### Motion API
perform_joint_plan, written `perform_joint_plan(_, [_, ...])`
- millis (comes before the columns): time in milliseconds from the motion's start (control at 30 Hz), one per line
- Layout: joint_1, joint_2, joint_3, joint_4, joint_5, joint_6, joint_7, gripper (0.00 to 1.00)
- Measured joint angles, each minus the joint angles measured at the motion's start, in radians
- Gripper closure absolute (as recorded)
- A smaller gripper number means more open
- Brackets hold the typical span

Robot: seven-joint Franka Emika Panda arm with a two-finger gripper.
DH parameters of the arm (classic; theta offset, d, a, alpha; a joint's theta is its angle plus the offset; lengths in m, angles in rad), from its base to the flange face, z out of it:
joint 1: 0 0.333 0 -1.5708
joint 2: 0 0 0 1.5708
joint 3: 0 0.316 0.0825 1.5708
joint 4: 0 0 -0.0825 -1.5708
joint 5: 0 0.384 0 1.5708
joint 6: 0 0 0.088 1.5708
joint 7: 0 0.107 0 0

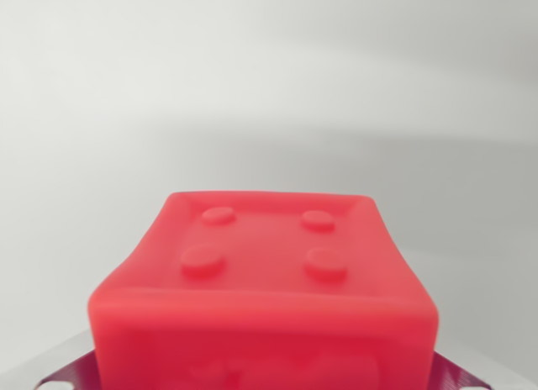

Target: Destack cube

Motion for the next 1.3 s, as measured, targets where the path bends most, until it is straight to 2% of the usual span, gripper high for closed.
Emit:
perform_joint_plan(600, [-0.037,0.058,-0.002,0.082,0.002,-0.026,0.0,1.0])
perform_joint_plan(1300, [-0.038,0.191,-0.001,0.107,0.002,0.075,0.0,1.0])
